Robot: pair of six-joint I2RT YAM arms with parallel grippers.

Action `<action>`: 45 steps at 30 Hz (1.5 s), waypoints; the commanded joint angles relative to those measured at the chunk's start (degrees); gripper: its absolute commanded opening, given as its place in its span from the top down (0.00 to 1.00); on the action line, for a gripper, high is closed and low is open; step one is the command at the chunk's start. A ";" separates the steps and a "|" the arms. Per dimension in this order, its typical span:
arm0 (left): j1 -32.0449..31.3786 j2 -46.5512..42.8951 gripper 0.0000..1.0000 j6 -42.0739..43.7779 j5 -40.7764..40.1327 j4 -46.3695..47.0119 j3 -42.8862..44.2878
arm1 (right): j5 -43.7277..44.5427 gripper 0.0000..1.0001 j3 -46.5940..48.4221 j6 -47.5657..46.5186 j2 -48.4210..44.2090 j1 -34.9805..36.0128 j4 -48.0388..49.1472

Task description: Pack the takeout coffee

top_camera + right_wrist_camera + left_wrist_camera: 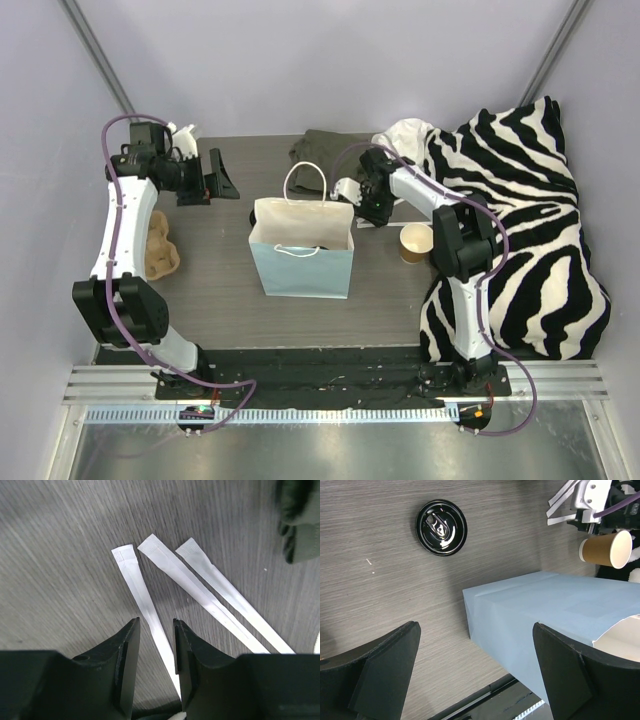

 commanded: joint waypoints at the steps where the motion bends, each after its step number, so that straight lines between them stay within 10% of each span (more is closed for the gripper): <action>1: 0.35 -0.02 0.00 0.64 1.52 -0.49 2.55 | 1.04 0.61 -1.10 -1.38 1.26 0.31 3.22; 14: 0.52 0.60 0.00 1.96 0.82 -2.07 3.43 | -2.74 0.99 -6.55 -2.26 -1.72 0.92 5.24; 31: 1.22 1.22 0.00 3.54 0.03 -3.04 6.59 | -9.68 0.99 11.19 2.04 -17.62 -2.50 -3.71; 45: 2.81 -0.63 0.00 5.47 -1.46 -3.66 5.19 | -16.97 0.99 42.75 30.95 -27.89 4.32 0.58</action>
